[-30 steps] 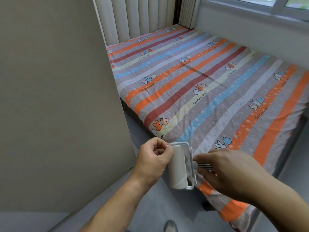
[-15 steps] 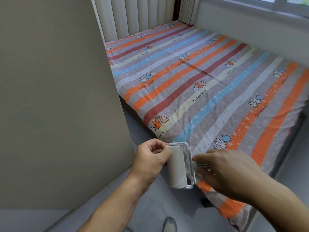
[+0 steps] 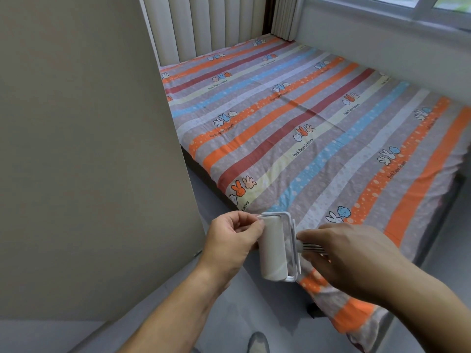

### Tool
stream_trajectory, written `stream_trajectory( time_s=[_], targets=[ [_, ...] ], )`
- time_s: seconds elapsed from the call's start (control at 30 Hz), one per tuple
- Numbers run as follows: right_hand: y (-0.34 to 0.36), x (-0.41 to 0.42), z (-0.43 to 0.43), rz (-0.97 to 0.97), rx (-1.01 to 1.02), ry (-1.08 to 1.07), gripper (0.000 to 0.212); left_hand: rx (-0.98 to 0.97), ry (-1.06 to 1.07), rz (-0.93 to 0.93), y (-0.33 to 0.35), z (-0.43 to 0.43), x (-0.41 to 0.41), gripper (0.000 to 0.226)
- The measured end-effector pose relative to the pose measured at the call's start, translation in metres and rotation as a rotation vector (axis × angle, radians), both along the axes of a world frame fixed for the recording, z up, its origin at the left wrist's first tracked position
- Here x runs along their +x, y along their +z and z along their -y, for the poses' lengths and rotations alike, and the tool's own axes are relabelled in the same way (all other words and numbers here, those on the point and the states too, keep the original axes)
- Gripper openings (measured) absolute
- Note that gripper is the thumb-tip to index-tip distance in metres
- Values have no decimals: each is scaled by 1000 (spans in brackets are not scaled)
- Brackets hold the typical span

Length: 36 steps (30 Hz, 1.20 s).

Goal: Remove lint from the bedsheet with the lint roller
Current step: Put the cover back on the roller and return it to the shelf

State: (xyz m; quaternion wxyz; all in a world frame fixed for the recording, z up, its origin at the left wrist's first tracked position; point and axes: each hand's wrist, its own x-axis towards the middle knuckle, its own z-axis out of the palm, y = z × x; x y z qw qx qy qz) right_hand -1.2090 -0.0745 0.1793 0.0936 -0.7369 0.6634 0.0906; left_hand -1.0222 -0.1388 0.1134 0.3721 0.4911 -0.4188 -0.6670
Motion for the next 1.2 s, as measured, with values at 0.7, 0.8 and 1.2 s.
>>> stream_trajectory(
  time_s=[0.7, 0.8, 1.2],
  targets=[
    [-8, -22, 24, 79, 92, -72, 36, 255, 170, -437, -3, 22, 25, 18],
    [-10, -16, 31, 87, 118, -62, 36, 273, 255, -432, -10, 22, 30, 21],
    [-6, 33, 57, 55, 185, 17, 32, 104, -262, 253, -22, 15, 85, 50]
  ],
)
